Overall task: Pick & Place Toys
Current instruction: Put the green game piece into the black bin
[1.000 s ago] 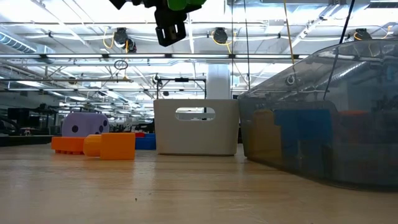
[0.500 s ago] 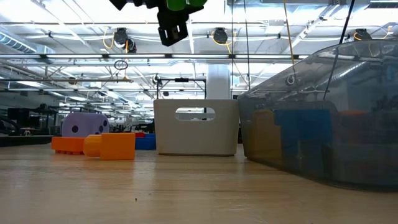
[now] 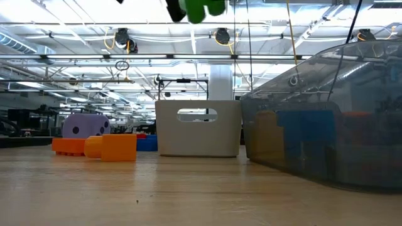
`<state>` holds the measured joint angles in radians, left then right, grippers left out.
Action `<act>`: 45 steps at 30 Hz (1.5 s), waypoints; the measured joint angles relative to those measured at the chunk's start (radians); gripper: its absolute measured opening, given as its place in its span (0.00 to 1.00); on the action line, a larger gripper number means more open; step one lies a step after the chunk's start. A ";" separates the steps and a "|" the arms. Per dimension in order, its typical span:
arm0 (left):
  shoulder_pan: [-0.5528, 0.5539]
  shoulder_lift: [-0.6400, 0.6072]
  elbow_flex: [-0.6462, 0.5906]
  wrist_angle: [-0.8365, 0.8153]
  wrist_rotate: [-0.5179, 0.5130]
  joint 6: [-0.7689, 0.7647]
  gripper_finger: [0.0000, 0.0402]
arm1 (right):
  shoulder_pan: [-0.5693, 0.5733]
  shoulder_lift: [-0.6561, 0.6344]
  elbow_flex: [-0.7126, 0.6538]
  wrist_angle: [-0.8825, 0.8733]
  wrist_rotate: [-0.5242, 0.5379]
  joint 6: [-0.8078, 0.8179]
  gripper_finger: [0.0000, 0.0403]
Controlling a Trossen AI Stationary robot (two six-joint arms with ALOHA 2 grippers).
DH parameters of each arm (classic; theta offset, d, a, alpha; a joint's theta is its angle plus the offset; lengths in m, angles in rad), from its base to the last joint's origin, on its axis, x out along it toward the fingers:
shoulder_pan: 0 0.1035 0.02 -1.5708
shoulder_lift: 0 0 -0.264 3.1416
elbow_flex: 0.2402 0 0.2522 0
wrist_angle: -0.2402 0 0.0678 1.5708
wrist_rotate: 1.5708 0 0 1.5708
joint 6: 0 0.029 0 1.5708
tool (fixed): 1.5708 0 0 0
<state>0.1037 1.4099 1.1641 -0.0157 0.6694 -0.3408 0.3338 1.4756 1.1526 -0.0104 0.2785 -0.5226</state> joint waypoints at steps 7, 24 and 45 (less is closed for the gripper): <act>0.031 -0.152 0.000 -0.067 -0.140 0.182 0.59 | 0.073 -0.079 0.001 -0.245 0.065 0.253 0.33; 0.016 -0.362 -0.002 -0.336 -0.461 0.438 0.59 | 0.096 -0.041 0.002 -0.743 0.003 0.825 0.33; -0.144 -0.279 -0.308 0.086 -0.460 0.287 0.59 | 0.165 -0.023 -0.249 -0.104 0.218 0.954 0.33</act>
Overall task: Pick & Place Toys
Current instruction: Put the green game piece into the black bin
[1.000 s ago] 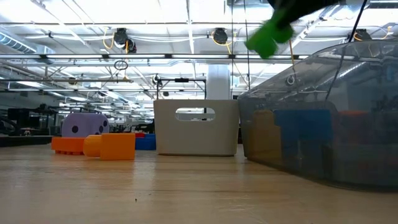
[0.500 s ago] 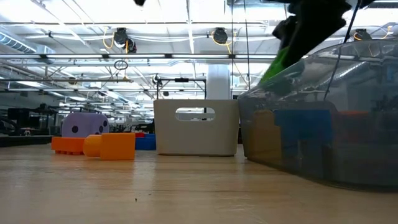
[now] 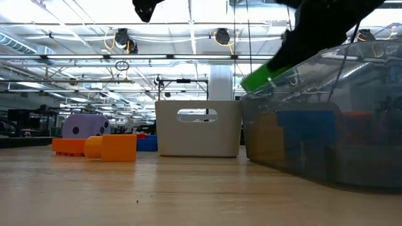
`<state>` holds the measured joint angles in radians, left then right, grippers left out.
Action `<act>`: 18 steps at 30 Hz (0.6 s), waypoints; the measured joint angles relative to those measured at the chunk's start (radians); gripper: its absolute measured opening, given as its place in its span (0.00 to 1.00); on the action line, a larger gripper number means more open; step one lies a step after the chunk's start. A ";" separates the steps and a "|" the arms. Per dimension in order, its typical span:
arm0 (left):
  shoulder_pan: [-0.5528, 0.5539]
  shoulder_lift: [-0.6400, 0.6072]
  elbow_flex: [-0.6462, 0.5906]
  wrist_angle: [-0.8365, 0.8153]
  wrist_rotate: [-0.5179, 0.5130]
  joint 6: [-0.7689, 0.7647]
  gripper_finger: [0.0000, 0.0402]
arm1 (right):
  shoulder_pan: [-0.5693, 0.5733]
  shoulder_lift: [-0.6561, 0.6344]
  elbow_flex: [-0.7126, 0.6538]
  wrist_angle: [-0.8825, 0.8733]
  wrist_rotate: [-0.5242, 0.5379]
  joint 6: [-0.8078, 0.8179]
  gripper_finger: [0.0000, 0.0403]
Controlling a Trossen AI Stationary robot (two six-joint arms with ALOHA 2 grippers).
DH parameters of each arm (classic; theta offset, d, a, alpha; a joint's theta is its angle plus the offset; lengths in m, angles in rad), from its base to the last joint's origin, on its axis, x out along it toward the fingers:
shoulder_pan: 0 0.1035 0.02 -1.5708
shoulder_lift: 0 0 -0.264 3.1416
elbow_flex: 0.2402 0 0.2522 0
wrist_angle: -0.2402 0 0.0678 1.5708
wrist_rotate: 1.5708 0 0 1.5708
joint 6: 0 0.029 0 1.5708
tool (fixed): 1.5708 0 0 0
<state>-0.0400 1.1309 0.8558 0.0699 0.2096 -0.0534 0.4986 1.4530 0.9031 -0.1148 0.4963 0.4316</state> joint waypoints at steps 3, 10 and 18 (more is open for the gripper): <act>-0.001 0.000 0.000 0.008 0.000 0.000 0.59 | 0.038 -0.035 -0.053 0.065 0.082 0.001 0.33; -0.001 0.000 0.000 0.042 0.000 -0.001 0.59 | 0.065 -0.068 -0.219 0.323 0.130 0.051 0.33; -0.001 0.002 0.000 0.056 0.000 -0.013 0.59 | 0.044 -0.067 -0.331 0.513 0.129 0.028 0.33</act>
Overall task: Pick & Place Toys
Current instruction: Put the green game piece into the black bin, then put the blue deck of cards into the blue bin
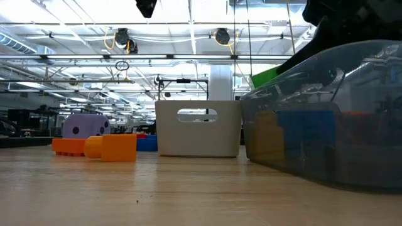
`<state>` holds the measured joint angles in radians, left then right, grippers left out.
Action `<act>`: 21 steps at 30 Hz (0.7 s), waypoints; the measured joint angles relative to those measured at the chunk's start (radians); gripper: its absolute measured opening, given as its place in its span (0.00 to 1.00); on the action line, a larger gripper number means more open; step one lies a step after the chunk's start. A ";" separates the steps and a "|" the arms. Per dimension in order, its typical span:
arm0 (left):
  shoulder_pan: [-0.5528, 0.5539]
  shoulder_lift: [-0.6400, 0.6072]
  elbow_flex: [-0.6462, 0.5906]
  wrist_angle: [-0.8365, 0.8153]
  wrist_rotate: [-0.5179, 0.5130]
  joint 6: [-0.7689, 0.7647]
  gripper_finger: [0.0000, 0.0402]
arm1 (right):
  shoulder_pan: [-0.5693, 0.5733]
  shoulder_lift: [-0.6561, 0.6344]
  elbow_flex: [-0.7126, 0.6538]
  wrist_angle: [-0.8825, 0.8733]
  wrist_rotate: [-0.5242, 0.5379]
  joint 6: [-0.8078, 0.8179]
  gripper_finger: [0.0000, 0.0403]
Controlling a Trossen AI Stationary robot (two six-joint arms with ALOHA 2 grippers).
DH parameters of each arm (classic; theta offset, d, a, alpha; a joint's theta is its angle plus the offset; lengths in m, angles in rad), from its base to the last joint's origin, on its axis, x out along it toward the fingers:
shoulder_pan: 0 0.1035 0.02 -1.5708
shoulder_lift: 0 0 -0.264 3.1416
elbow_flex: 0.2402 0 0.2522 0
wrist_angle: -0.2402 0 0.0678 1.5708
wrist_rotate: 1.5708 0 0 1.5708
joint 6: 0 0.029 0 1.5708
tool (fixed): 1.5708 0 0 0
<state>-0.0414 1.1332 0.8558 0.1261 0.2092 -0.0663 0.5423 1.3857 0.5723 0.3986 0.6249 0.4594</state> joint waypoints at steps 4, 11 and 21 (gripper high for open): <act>0.000 0.000 0.000 0.000 0.000 0.000 0.59 | -0.006 0.000 -0.004 0.004 -0.001 -0.003 0.34; 0.000 0.000 0.000 -0.001 -0.001 0.001 0.59 | -0.010 0.000 -0.004 0.002 -0.001 -0.027 0.41; 0.001 0.000 0.000 -0.004 -0.001 0.001 0.59 | -0.070 0.000 -0.004 0.011 -0.106 -0.030 0.47</act>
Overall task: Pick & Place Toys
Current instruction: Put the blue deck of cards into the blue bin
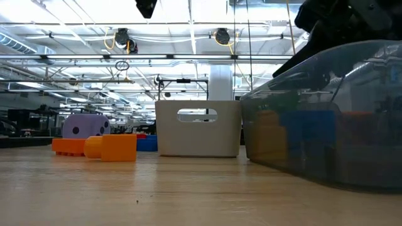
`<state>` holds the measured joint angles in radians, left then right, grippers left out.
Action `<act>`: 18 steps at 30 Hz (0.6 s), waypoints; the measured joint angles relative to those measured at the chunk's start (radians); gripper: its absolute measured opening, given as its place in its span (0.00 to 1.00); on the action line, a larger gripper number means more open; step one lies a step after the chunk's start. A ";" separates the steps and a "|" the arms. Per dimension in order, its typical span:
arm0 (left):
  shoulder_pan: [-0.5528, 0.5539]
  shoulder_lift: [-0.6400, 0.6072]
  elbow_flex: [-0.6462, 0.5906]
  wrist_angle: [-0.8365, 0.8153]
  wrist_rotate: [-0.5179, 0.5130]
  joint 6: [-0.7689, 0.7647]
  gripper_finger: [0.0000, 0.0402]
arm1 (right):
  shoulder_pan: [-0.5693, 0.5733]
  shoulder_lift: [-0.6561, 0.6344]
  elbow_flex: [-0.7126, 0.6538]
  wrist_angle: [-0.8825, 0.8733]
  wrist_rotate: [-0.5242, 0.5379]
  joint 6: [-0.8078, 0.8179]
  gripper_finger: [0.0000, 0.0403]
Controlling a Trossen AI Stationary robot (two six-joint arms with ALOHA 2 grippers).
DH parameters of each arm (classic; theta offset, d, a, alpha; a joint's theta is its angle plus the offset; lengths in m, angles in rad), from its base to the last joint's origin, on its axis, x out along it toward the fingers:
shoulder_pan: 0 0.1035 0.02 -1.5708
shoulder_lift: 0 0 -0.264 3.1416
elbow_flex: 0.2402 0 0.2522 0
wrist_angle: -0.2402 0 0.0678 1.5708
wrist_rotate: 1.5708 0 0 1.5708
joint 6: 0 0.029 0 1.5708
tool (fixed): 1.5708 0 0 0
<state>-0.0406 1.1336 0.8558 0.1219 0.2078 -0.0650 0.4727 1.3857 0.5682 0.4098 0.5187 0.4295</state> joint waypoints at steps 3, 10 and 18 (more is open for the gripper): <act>0.000 0.000 0.000 -0.005 0.000 0.000 0.59 | -0.013 0.000 0.000 0.046 -0.023 -0.031 0.48; 0.000 0.000 0.000 -0.030 0.000 0.001 0.59 | -0.016 0.000 0.000 0.205 -0.025 -0.230 0.47; -0.001 0.000 0.000 0.006 -0.031 0.010 0.59 | -0.016 0.000 0.000 0.353 -0.023 -0.584 0.47</act>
<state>-0.0414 1.1339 0.8562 0.1278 0.1771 -0.0551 0.4568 1.3861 0.5682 0.7624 0.4957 -0.1543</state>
